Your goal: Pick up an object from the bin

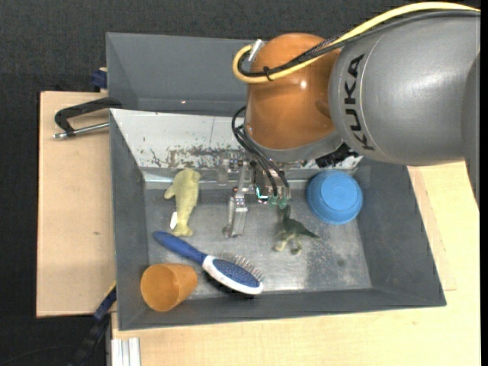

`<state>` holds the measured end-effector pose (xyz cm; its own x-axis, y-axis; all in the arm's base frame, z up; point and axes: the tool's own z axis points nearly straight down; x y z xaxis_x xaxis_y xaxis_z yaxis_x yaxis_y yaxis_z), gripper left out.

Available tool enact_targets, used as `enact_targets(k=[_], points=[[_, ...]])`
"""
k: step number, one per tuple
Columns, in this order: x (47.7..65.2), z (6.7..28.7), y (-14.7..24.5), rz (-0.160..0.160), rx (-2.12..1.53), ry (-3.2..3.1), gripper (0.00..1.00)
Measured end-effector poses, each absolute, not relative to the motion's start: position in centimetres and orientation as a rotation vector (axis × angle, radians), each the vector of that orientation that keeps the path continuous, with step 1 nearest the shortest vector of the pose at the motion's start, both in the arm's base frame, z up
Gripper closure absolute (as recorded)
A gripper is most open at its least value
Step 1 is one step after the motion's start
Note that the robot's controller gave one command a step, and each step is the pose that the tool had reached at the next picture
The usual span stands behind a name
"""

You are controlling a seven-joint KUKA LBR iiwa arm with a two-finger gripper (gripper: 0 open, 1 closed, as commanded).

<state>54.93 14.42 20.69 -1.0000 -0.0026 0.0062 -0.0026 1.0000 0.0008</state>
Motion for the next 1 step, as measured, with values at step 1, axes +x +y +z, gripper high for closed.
enact_targets(k=[1], points=[[52.01,19.94,20.0,-0.004,-0.205,-3.133,0.0]])
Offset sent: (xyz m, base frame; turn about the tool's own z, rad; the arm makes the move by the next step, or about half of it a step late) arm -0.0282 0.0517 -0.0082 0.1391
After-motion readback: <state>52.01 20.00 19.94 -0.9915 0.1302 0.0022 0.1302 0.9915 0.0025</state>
